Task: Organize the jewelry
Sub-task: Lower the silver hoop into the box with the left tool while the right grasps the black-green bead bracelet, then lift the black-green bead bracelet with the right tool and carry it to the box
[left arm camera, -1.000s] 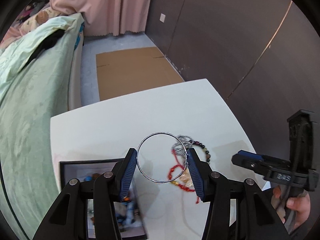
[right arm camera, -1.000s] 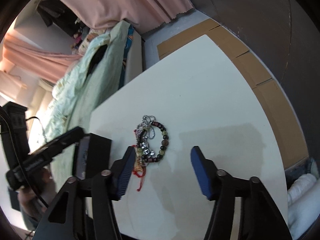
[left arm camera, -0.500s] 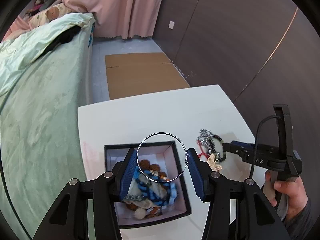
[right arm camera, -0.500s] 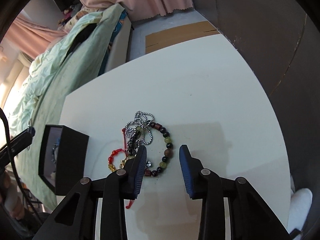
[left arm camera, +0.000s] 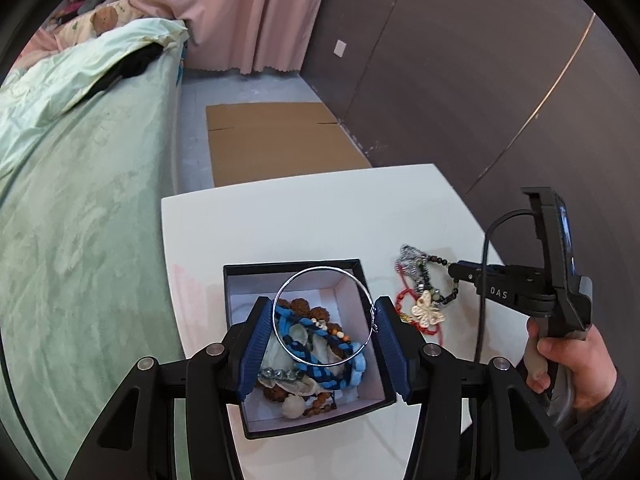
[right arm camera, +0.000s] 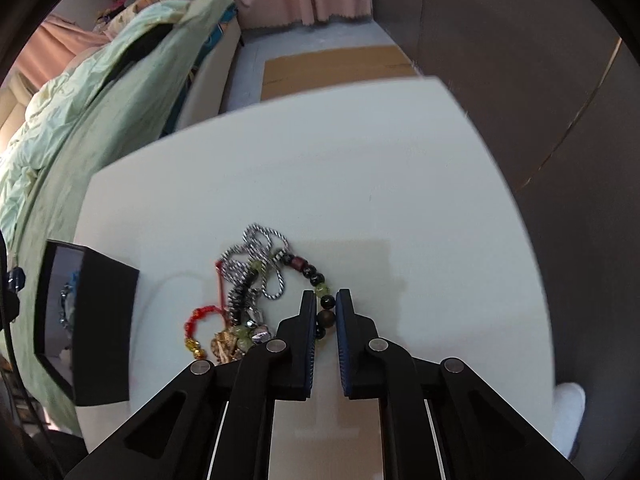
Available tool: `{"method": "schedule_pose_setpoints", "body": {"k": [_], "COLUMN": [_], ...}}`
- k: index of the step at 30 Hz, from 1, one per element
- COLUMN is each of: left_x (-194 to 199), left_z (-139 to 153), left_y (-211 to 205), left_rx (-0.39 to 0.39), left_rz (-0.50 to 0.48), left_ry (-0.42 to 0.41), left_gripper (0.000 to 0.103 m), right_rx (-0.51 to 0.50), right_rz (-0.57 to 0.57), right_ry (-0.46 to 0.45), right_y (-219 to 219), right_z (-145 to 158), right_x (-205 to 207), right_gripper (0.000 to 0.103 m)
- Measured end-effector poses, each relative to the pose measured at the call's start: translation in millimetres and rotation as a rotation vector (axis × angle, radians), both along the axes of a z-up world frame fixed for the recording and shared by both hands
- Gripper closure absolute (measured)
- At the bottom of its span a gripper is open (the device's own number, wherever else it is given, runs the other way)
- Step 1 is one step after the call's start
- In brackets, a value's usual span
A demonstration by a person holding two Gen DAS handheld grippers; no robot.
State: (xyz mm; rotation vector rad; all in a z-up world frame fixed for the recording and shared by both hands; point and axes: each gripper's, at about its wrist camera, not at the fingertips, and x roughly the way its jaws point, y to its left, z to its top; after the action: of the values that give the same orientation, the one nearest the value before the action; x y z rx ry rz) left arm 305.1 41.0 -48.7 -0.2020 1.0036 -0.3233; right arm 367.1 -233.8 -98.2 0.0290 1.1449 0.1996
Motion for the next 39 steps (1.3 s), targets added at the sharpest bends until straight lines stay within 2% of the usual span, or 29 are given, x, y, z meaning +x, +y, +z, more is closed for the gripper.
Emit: {"method": "schedule_pose_setpoints", "body": {"k": [2,4,13,18,27,30,39], "left_x": [0.5,-1.0,-7.5,-11.2,-14.3,-15.1,-11.6], "left_z": [-0.6,0.7,14.8,21.8,25.4,25.6,22.1], "left_y": [1.4,3.8,22.4,39.3,67.1,72.0,76.6], "left_rx": [-0.008,-0.020,-0.050,-0.065,-0.081,-0.080,-0.096], "left_rz": [0.002,0.011,0.052,0.091,0.155,0.165,0.192], "left_ry": [0.008,0.000,-0.037,-0.058,-0.072,-0.073,-0.072], "left_gripper": [0.032,0.027,0.026,0.026,0.026,0.026,0.017], "right_rx": [0.006,0.006,0.035,0.075,0.114,0.130,0.157], "right_rz": [0.007,0.015,0.090,0.136,0.234,0.261,0.343], "right_ry": [-0.025,-0.050,-0.171,-0.200,-0.220,-0.211,-0.174], "right_y": [-1.8,0.3,24.3,47.8,97.8,113.7,146.1], "right_z": [14.4,27.3,97.6,119.0,132.2,128.7,110.8], "right_x": [-4.9,-7.5,-25.9,-27.1,-37.3,-37.8,-35.1], "right_gripper": [0.092,0.092,0.092,0.092,0.092,0.092,0.092]}}
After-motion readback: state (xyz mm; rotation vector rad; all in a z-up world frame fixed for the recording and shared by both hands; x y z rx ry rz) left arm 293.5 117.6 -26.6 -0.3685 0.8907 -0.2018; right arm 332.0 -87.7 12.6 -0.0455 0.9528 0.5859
